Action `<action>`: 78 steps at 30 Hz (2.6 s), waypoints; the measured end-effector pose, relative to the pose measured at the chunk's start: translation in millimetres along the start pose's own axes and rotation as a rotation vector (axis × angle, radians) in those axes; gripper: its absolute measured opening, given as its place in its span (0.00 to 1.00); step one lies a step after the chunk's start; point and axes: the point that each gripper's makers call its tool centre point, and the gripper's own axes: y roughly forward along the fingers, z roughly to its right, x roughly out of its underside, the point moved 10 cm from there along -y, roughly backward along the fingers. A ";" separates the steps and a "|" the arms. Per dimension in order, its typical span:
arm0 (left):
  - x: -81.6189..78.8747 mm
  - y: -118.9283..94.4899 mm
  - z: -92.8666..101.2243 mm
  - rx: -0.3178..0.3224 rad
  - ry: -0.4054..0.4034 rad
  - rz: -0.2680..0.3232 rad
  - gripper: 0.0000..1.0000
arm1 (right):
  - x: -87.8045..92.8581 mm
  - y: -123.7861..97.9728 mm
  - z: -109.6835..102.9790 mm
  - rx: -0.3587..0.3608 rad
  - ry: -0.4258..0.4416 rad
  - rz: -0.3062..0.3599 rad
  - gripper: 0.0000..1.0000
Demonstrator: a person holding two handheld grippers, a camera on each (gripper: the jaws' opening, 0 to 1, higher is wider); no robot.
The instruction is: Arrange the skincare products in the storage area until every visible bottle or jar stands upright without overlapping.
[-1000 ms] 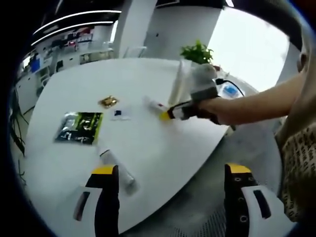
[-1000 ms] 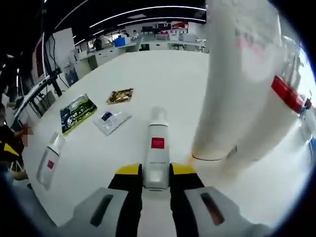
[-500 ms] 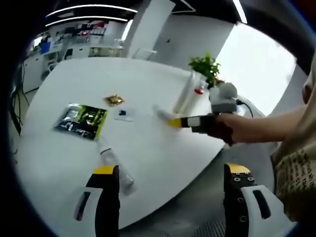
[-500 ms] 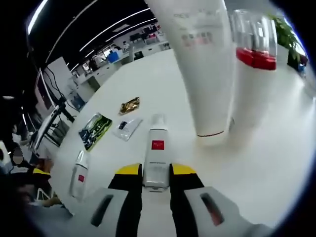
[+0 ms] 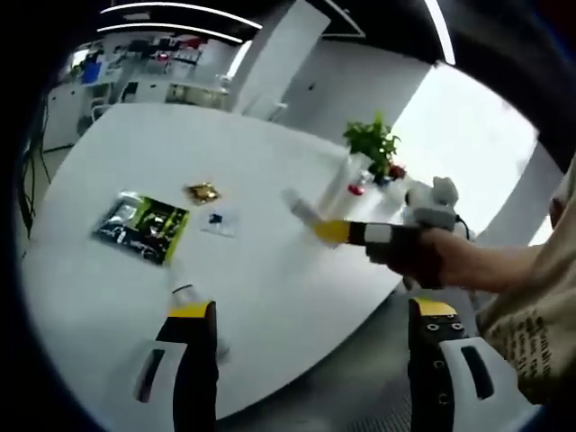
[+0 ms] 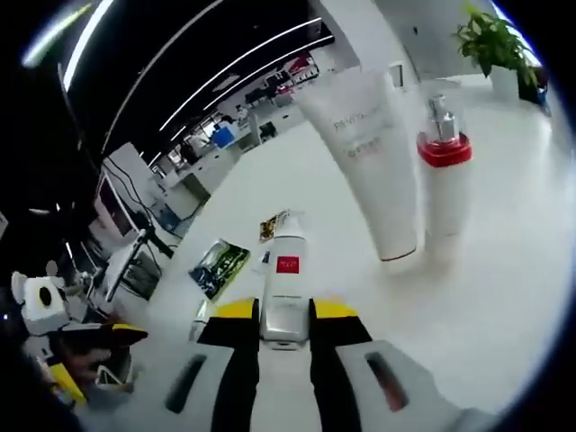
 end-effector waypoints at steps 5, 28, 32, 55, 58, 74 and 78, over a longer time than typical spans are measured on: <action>-11.0 -0.4 7.2 0.016 -0.011 0.032 0.86 | -6.0 -16.2 -10.0 -0.027 -0.059 0.033 0.19; -55.1 26.1 52.2 0.172 -0.151 0.153 0.85 | -19.1 -81.7 -47.8 -0.154 -0.255 0.141 0.19; -54.9 31.9 58.3 0.181 -0.182 0.160 0.84 | -20.4 -93.2 -56.1 -0.191 -0.313 0.148 0.19; -57.3 58.9 89.0 0.248 -0.321 0.225 0.32 | -22.2 -136.3 -50.3 -0.241 -0.532 0.162 0.20; -55.9 62.2 92.5 0.245 -0.347 0.220 0.28 | -21.1 -138.3 -46.8 -0.237 -0.546 0.157 0.20; -61.8 65.9 118.6 0.302 -0.335 0.224 0.17 | -20.5 -143.9 -27.2 -0.269 -0.503 0.114 0.21; -64.7 64.2 125.4 0.329 -0.264 0.213 0.17 | -22.8 -145.9 -21.4 -0.326 -0.493 0.101 0.22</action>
